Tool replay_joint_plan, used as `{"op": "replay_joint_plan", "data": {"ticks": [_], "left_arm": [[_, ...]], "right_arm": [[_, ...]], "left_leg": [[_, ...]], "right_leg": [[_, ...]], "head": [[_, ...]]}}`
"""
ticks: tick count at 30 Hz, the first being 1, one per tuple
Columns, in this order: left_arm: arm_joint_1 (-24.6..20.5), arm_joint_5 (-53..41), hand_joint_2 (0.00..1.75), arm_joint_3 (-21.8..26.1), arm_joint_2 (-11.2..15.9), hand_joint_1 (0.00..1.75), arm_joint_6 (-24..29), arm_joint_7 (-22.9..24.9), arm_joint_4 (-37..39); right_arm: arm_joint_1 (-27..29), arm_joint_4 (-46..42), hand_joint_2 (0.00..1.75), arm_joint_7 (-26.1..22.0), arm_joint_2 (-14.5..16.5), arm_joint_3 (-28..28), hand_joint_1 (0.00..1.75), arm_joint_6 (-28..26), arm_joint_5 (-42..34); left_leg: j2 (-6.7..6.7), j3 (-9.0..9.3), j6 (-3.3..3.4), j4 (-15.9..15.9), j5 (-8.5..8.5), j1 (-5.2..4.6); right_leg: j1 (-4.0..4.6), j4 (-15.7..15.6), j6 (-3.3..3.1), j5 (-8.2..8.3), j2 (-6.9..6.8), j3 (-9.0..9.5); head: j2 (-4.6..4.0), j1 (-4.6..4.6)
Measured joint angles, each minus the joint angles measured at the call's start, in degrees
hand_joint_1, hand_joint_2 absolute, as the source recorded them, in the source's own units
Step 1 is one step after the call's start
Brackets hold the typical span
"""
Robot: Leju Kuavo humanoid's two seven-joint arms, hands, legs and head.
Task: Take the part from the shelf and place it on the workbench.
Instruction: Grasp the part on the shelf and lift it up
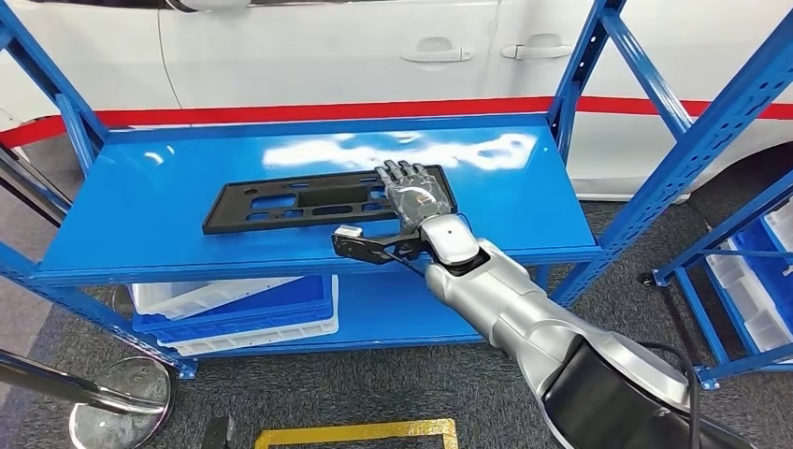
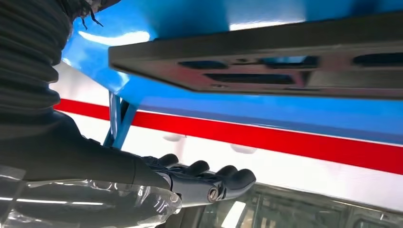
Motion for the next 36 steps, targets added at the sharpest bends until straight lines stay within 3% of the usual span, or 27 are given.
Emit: {"op": "replay_joint_plan", "data": {"ticks": [1,5,7,9,10,11,12,14,16,19,21,24,25,26,27,29,30,32,34,36], "left_arm": [[-0.1,-0.1,0.0,0.0,0.0,0.0,0.0,-0.2,0.0],[-0.4,-0.2,0.0,0.0,0.0,0.0,0.4,-0.4,0.0],[-0.4,-0.2,0.0,0.0,0.0,0.0,0.5,-0.4,0.0],[-0.3,-0.2,0.0,0.0,0.0,0.0,0.6,-0.4,0.0],[-0.3,-0.3,0.0,0.0,0.0,0.0,0.6,-0.3,0.0],[-0.1,-0.3,0.0,0.0,0.0,0.0,0.8,-0.3,0.0],[0.1,-0.3,0.0,0.0,0.0,0.0,0.9,-0.1,0.0],[0.4,-0.4,0.0,0.0,0.0,0.0,1.2,0.2,0.0],[0.7,-0.5,0.0,-0.1,0.1,0.0,1.4,0.5,0.0],[1.1,-0.6,0.0,-0.3,0.2,0.0,1.7,0.8,0.0],[1.2,-0.5,0.0,-0.3,0.2,0.0,1.7,0.7,0.0],[1.1,-0.5,0.0,-0.4,0.4,0.0,1.7,0.3,0.0],[1.0,-0.5,0.0,-0.4,0.5,0.0,1.6,0.1,0.0],[1.0,-0.5,0.0,-0.4,0.6,0.0,1.6,-0.1,0.0],[0.9,-0.5,0.0,-0.4,0.6,0.0,1.6,-0.3,0.0],[0.7,-0.6,0.0,-0.4,0.6,0.0,1.5,-0.5,0.0],[0.5,-0.7,0.0,-0.4,0.6,0.0,1.5,-0.6,0.0],[0.1,-0.8,0.0,-0.4,0.7,0.0,1.4,-0.6,0.0],[-0.2,-0.9,0.0,-0.4,0.7,0.0,1.3,-0.7,0.0],[-0.2,-1.0,0.0,-0.5,0.8,0.0,1.2,-0.7,0.0]], "right_arm": [[-0.1,0.1,1.75,0.1,-0.1,0.0,0.0,0.2,0.4],[0.0,0.5,1.75,1.0,-0.7,0.0,0.0,0.3,2.2],[-0.1,0.6,1.75,1.5,-0.9,0.0,0.0,0.2,3.1],[0.1,0.8,1.75,2.1,-1.1,0.0,0.0,0.1,4.0],[0.3,0.9,1.75,2.4,-1.3,0.0,0.0,-0.1,4.5],[0.5,0.9,1.75,2.7,-1.5,0.0,0.0,-0.3,5.0],[0.6,1.0,1.75,2.9,-1.7,0.0,0.0,-0.7,5.4],[0.6,1.0,0.87,2.8,-2.1,-0.1,0.0,-1.4,5.8],[0.6,1.0,0.0,1.3,-2.5,-0.3,0.0,-0.7,5.3],[0.7,0.9,0.0,-2.3,-3.0,-1.0,0.0,2.7,3.4],[0.7,0.6,0.0,-4.0,-3.2,-1.6,0.0,4.1,2.6],[0.8,0.3,0.0,-5.1,-3.5,-2.4,0.0,5.2,2.0],[1.0,0.3,0.0,-5.4,-3.6,-2.5,0.0,5.4,1.8],[1.1,0.3,0.0,-5.6,-3.7,-2.7,0.0,5.6,1.5],[1.2,0.2,0.0,-5.8,-3.7,-2.8,0.0,5.6,1.3],[1.0,-0.2,0.0,-6.1,-3.8,-3.3,0.0,5.6,1.0],[0.9,-0.4,0.0,-6.2,-3.8,-3.5,0.0,5.6,0.8],[0.8,-0.7,0.0,-6.3,-3.8,-3.8,0.0,5.7,0.5],[0.8,-1.0,0.0,-6.4,-3.8,-3.9,0.0,5.8,0.3],[0.7,-1.2,0.0,-6.5,-3.9,-4.0,0.0,5.9,0.2]], "left_leg": [[-0.02,-0.13,-0.27,0.2,-0.12,-0.09],[0.04,-0.46,-1.4,0.9,-0.8,0.01],[0.1,-2.43,-1.99,5.4,-3.52,0.15],[0.1,-5.7,-2.38,12.3,-6.53,0.25],[0.1,-6.85,-2.47,14.6,-7.01,0.27],[0.1,-7.09,-2.47,14.9,-6.46,0.27],[0.1,-6.35,-2.38,13.2,-5.01,0.27],[0.07,-2.64,-1.97,5.8,-1.37,0.16],[-0.03,0.02,-1.45,0.5,0.05,-0.11],[-0.05,0.4,-0.64,-0.5,0.03,-0.17],[0.09,0.69,0.11,-1.1,0.39,0.08],[0.18,0.85,0.76,-1.3,0.48,0.12],[0.16,0.85,0.83,-1.2,0.42,0.11],[0.13,0.85,0.84,-1.1,0.33,0.12],[0.08,0.86,0.76,-0.9,0.21,0.16],[0.0,0.79,0.37,-0.3,-0.25,0.26],[-0.04,0.62,0.06,0.2,-0.53,0.19],[-0.09,0.25,-0.57,0.7,-0.78,0.04],[-0.09,0.16,-1.1,0.6,-0.78,0.05],[-0.03,-0.38,-1.62,2.0,-1.86,0.16]], "right_leg": [[0.1,-1.5,-0.16,0.17,0.04,0.71],[0.03,-2.3,-1.18,0.24,0.19,1.07],[-0.19,-2.6,-1.64,0.37,0.16,1.28],[-0.14,-2.6,-1.86,0.33,0.16,1.3],[-0.11,-2.6,-1.88,0.3,0.17,1.32],[-0.09,-2.6,-1.89,0.29,0.21,1.36],[-0.09,-2.6,-1.88,0.26,0.26,1.42],[-0.02,-2.6,-1.74,0.17,0.41,1.58],[0.12,-2.5,-1.36,0.12,0.48,1.56],[0.15,-2.7,-0.52,0.12,0.45,1.46],[0.23,-0.8,0.02,-1.28,0.28,0.68],[0.15,9.0,0.44,-6.11,0.07,-3.71],[0.04,11.8,0.53,-6.9,0.06,-5.07],[-0.09,12.8,0.61,-6.65,0.04,-5.62],[-0.23,11.5,0.65,-5.37,0.02,-5.09],[-0.45,4.9,0.64,-1.85,-0.03,-1.91],[-0.45,1.7,0.55,-0.85,-0.02,-0.35],[-0.25,-1.0,0.17,-0.71,0.06,0.92],[-0.14,-1.2,-0.47,-0.63,0.14,0.95],[-0.33,-1.5,-1.15,-0.43,0.16,1.12]], "head": [[0.0,-0.02],[0.0,-0.12],[0.0,-0.3],[0.0,-0.39],[0.0,-0.39],[0.0,-0.39],[0.0,-0.4],[0.0,-0.39],[0.0,-0.36],[0.0,-0.32],[0.0,-0.21],[0.0,-0.02],[0.0,-0.02],[0.0,-0.01],[0.0,-0.01],[0.0,0.0],[0.0,-0.03],[0.0,-0.13],[0.0,-0.22],[0.0,-0.31]]}}
